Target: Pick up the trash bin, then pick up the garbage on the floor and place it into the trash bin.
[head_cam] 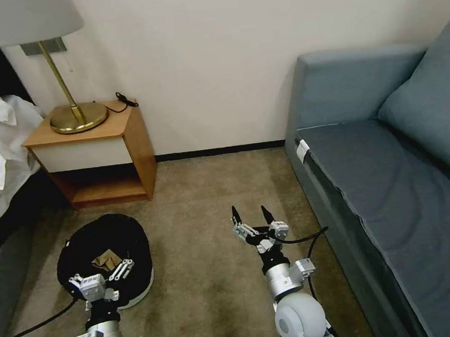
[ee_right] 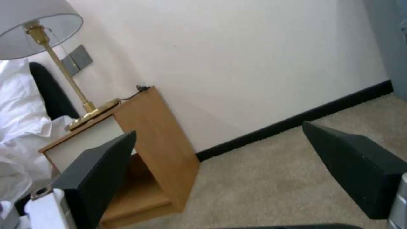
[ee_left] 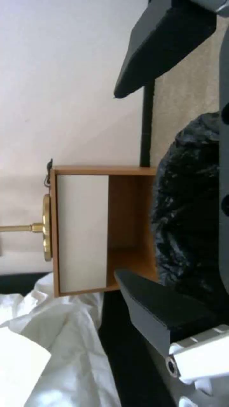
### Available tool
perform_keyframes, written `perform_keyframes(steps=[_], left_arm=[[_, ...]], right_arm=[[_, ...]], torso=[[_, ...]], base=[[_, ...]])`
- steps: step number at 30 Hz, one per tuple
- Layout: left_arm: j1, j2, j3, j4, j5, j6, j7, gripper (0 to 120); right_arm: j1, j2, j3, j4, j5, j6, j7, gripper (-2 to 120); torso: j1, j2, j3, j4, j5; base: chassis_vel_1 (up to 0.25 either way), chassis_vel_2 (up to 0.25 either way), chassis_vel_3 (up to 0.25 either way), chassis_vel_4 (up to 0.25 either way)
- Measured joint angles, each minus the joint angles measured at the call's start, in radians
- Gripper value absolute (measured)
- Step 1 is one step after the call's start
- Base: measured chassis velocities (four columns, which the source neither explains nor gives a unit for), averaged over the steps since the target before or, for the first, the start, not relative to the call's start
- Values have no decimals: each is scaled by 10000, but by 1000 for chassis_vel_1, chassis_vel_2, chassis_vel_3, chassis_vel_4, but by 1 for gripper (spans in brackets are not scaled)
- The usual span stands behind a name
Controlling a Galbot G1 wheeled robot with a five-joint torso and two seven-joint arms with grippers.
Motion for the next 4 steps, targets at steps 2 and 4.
perform_keyframes(steps=[2,4], left_arm=[[0,0,0,-1,0,0,0,100],[0,-1,0,0,0,0,0,100]], right_arm=[[0,0,-1,0,0,0,0,100],[0,0,-2,-1,0,0,0,100]], torso=[[0,0,0,0,0],[0,0,0,0,0]], base=[[0,0,0,0],[0,0,0,0]])
